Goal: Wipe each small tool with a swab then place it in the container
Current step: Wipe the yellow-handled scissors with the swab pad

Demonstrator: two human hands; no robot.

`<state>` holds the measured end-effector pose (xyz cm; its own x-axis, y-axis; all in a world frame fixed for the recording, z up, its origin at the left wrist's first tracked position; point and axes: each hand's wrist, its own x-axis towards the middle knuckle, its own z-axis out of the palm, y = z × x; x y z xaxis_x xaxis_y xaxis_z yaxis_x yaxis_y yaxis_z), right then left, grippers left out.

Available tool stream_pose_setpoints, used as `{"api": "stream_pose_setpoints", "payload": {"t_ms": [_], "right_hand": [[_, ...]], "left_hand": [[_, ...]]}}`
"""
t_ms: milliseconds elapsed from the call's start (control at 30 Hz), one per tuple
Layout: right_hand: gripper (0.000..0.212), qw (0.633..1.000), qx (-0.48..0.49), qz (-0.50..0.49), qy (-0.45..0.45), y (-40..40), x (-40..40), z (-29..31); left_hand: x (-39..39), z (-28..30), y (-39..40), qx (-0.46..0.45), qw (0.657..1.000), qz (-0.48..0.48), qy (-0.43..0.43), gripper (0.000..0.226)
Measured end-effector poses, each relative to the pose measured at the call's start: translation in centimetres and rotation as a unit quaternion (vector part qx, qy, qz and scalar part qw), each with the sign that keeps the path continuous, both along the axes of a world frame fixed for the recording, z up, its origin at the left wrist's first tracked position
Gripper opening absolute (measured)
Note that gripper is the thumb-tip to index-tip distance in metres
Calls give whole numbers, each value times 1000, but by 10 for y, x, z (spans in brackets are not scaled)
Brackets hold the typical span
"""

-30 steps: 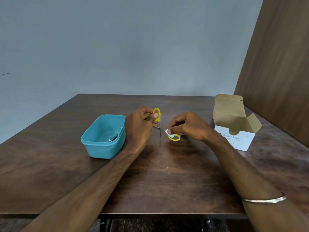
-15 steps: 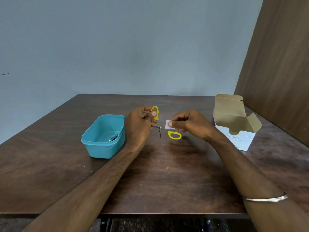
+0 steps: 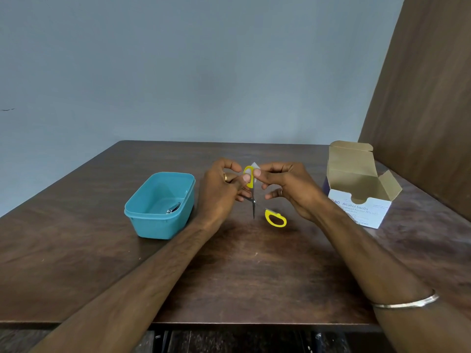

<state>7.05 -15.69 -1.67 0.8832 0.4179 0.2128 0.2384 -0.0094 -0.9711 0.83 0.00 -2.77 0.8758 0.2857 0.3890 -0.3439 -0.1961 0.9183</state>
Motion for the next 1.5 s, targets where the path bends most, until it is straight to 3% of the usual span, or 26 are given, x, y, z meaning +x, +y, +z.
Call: {"api": "stream_pose_setpoints", "payload": {"t_ms": [233,367,500,600,700,833,967,1167,1500], "right_hand": [[21,1000,20,4,21,2,1,0],[15,995,76,-26,62,2,4,0],[22,991,93,-35,93,-1,9,-2],[29,992,86,-22,88,0,8,-4],[25,992,79,-22,100,4,5,-4],[35,992,66,-17,102,8,2,-3],[23,994,74,1,86,9,-6,1],[18,998,52,8,36,8,-8,1],[20,996,-8,41,-74,2,-11,5]], "left_hand": [[0,-1,-1,13,1000,-21,-17,11],[3,-6,-4,126,989,-57,-61,26],[-1,-8,-9,289,952,-72,-67,53],[-2,-8,-9,329,938,-48,-94,40],[-3,-5,-9,279,953,-40,-110,25],[-10,0,-10,208,968,-65,-122,22],[-12,3,-12,155,977,-72,-124,18],[-12,9,-12,32,993,-70,-89,17],[-15,21,-2,-129,988,-67,-45,8]]}}
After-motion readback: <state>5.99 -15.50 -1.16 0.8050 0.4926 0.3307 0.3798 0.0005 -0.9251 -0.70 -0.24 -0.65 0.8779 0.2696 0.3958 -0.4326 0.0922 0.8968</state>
